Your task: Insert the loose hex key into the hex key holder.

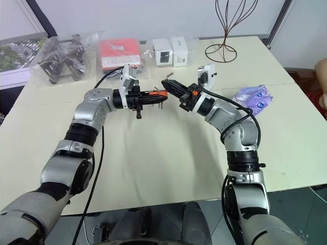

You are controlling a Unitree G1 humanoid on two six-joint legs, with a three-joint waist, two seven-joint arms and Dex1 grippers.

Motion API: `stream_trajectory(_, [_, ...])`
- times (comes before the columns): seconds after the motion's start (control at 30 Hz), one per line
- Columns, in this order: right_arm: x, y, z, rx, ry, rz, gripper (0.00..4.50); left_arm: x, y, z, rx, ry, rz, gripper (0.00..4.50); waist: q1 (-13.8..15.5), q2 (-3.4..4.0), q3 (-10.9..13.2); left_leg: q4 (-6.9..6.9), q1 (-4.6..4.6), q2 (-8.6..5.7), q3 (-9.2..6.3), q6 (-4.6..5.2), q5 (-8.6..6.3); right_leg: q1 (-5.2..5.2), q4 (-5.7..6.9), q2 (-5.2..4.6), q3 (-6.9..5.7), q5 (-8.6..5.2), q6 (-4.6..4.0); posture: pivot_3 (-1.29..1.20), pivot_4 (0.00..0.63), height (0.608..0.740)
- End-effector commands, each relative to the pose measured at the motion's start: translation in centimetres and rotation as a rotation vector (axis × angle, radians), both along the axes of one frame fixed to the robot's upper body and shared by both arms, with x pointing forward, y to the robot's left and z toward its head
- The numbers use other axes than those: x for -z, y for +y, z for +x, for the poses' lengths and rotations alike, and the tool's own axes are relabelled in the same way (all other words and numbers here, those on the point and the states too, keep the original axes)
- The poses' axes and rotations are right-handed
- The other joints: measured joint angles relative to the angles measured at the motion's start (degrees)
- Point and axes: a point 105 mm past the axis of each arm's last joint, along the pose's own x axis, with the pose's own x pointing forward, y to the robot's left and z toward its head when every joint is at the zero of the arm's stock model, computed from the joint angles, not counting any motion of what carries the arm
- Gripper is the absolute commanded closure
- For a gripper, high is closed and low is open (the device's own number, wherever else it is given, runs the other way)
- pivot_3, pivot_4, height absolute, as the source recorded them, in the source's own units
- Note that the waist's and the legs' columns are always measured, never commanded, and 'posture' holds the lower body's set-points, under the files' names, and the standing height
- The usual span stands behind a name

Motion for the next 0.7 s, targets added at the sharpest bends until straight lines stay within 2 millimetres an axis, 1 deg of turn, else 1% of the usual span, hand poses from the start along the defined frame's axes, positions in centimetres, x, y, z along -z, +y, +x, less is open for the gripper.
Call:
stream_trajectory(0.03, [-0.8,-0.1,-0.2,0.002,-0.037,-0.014,3.74,-2.0,0.0,-0.3,0.018,-0.084,-0.032,4.50,0.0,0.00,0.0,0.00,0.00,0.00,0.00,0.00,0.00,0.00,0.00,0.00,0.00,0.00,0.00,0.00,0.150,0.740])
stream_trajectory(0.07, [-0.9,0.0,-0.2,-0.002,-0.039,-0.009,3.41,-1.9,0.0,-0.3,0.017,-0.085,-0.031,4.50,0.0,0.00,0.0,0.00,0.00,0.00,0.00,0.00,0.00,0.00,0.00,0.00,0.00,0.00,0.00,0.00,0.150,0.740])
stream_trajectory(0.13, [-1.0,0.0,-0.2,-0.001,-0.044,-0.004,2.45,-1.9,-0.1,-0.3,0.017,-0.087,-0.031,4.50,0.0,0.00,0.0,0.00,0.00,0.00,0.00,0.00,0.00,0.00,0.00,0.00,0.00,0.00,0.00,0.00,0.150,0.740])
stream_trajectory(0.17, [-1.1,0.0,-0.1,0.002,-0.047,-0.004,1.85,-1.9,-0.1,-0.3,0.017,-0.088,-0.029,4.50,0.0,0.00,0.0,0.00,0.00,0.00,0.00,0.00,0.00,0.00,0.00,0.00,0.00,0.00,0.00,0.00,0.150,0.740])
stream_trajectory(0.27, [-1.3,-0.2,-0.2,0.007,-0.062,-0.014,0.28,-1.6,0.0,-0.2,0.013,-0.089,-0.019,4.50,0.0,0.00,0.0,0.00,0.00,0.00,0.00,0.00,0.00,0.00,0.00,0.00,0.00,0.00,0.00,0.00,0.150,0.740])
stream_trajectory(0.37, [-1.8,-0.7,-0.4,0.026,-0.083,-0.034,0.28,-1.0,0.2,-0.2,0.007,-0.083,-0.006,4.50,0.1,0.00,0.0,0.00,0.00,0.00,0.00,0.00,0.00,0.00,0.00,0.00,0.00,0.00,0.00,0.00,0.150,0.740])
stream_trajectory(0.47, [-1.3,-1.0,-1.5,-0.019,-0.082,-0.104,0.28,-0.7,0.2,-0.2,0.004,-0.074,-0.006,4.50,0.1,0.00,0.0,0.01,-0.01,0.00,0.00,0.00,0.00,0.00,-0.01,-0.01,0.00,0.00,0.00,0.00,0.150,0.740])
stream_trajectory(0.5, [-0.5,-1.0,-2.4,-0.057,-0.079,-0.170,0.28,-0.5,0.3,-0.2,-0.003,-0.065,-0.005,4.50,0.1,0.00,0.0,0.00,-0.01,0.00,0.00,0.00,0.00,0.00,-0.01,-0.01,0.00,0.00,0.00,0.00,0.150,0.740])
stream_trajectory(0.57, [2.0,-1.6,-4.1,-0.108,-0.084,-0.372,0.28,0.3,0.8,0.0,-0.033,-0.014,-0.009,4.50,0.3,-0.01,0.0,0.00,-0.02,0.00,0.00,0.04,-0.02,0.00,-0.02,0.00,-0.01,0.00,0.00,0.00,0.150,0.740])
stream_trajectory(0.63, [3.5,-2.7,-5.0,-0.111,-0.091,-0.514,0.28,1.4,1.4,0.3,-0.081,0.075,-0.029,4.50,0.2,-0.03,0.0,0.03,-0.02,-0.01,0.02,0.13,-0.08,0.01,-0.06,0.00,-0.01,-0.01,0.01,0.00,0.150,0.740])
stream_trajectory(0.7, [4.3,-4.2,-5.2,-0.081,-0.122,-0.649,0.28,2.9,2.0,0.3,-0.134,0.200,-0.039,4.50,0.1,-0.02,0.0,0.08,-0.04,-0.01,0.04,0.23,-0.13,0.01,-0.05,0.00,0.00,-0.01,0.01,0.00,0.150,0.740])
